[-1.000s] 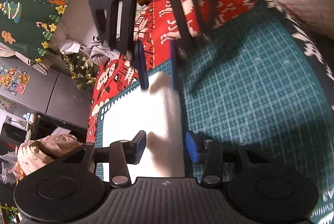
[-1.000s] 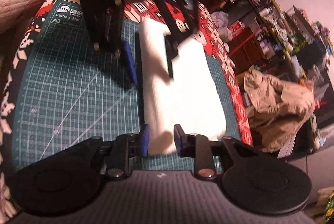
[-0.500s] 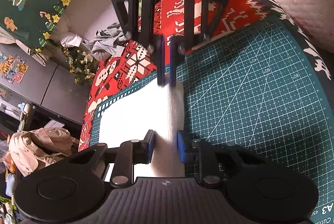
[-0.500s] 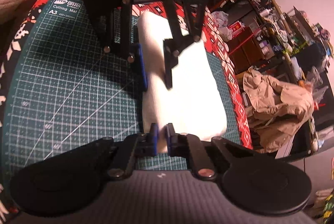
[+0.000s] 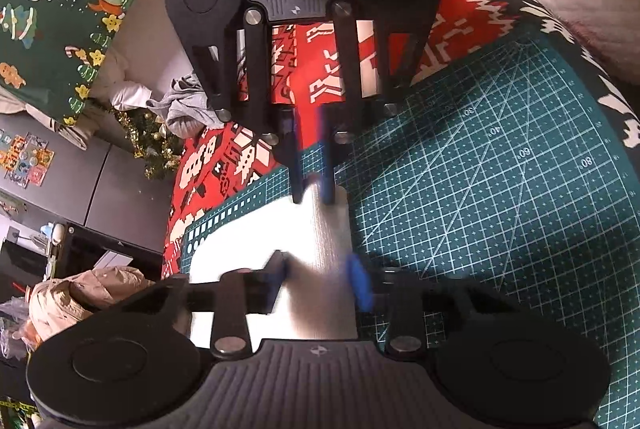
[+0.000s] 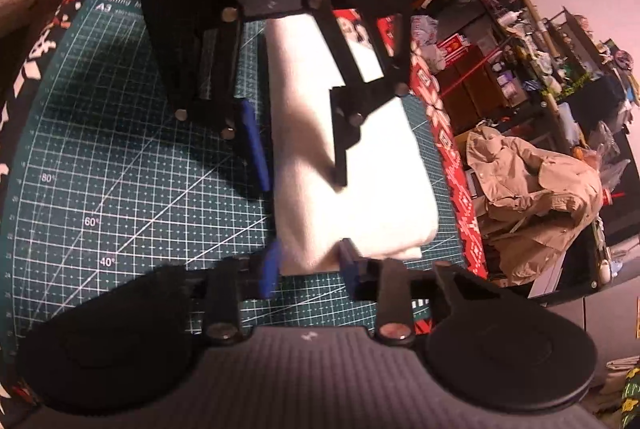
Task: Fold clothes
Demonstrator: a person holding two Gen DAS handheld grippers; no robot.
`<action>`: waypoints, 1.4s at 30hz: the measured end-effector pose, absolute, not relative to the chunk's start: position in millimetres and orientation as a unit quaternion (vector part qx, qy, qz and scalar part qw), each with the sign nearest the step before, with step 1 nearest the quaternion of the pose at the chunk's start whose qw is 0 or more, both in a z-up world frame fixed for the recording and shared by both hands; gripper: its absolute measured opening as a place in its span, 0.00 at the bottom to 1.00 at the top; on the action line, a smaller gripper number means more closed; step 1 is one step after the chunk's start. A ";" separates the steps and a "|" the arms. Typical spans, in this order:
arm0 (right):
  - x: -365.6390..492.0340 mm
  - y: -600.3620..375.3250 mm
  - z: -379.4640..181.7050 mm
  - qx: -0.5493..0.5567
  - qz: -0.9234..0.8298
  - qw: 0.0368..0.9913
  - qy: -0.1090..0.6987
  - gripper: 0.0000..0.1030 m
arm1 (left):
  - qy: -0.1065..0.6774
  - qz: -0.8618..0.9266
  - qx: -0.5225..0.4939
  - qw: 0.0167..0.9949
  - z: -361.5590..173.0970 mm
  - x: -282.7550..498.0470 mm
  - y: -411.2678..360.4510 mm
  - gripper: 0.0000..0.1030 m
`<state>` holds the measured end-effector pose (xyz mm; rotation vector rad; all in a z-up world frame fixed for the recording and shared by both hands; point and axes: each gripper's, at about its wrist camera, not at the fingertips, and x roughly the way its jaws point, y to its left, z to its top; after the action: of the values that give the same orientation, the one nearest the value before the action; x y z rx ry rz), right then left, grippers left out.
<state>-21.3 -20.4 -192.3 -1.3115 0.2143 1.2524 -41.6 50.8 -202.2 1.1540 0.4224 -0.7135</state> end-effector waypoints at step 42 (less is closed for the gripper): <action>28.2 -53.8 -172.8 -0.353 0.590 0.695 0.211 0.08 | 0.393 -0.054 0.293 0.870 -202.0 -3.8 160.7 0.08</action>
<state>28.2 -53.8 -172.8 -0.7872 0.4712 1.3161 -3.8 160.7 -202.0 0.6135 0.8211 -0.1140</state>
